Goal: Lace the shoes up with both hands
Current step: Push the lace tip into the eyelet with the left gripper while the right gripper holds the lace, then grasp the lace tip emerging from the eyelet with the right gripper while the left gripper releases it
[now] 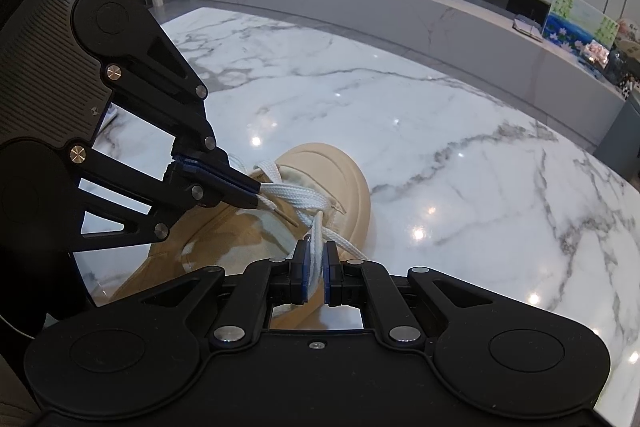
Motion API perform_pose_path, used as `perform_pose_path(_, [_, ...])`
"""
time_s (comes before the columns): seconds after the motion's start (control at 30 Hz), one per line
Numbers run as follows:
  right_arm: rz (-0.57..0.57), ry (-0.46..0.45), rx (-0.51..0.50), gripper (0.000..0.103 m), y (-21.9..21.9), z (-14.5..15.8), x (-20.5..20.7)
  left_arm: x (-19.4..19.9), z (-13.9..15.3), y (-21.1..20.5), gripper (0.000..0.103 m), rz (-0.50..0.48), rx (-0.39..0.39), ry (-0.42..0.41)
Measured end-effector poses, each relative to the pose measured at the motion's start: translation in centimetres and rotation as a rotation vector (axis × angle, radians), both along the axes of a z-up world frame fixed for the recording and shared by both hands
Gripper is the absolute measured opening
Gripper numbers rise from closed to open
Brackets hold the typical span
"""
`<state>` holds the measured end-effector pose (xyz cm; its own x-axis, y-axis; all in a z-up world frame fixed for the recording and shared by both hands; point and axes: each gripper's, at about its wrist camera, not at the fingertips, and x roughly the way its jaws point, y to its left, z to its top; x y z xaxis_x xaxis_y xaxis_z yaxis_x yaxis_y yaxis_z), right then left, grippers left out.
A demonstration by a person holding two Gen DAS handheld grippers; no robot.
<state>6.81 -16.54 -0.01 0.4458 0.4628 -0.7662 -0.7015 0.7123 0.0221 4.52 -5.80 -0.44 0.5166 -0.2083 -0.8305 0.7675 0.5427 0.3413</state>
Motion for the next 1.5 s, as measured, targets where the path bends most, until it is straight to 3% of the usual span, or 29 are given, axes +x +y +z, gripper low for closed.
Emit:
perform_pose_path(0.4, [0.001, -0.004, -0.002, 0.004, 0.2, -0.2, -0.6, 0.2, -0.5, -0.6, 0.001, -0.006, 0.003, 0.011])
perform_pose_path(1.03, [0.039, -0.055, -0.035, 0.005, -0.5, 2.0, -1.0, 0.4, -0.6, -1.6, 0.001, -0.051, 0.004, 0.001])
perform_pose_path(1.27, [0.192, -0.090, -0.183, 0.005, 0.5, -0.4, -0.8, 0.5, -0.7, -1.8, 0.001, -0.069, 0.015, 0.003])
perform_pose_path(1.5, [0.323, -0.118, -0.235, 0.005, 1.5, -1.5, -0.6, 0.7, -0.8, -2.0, 0.001, -0.093, 0.020, 0.006])
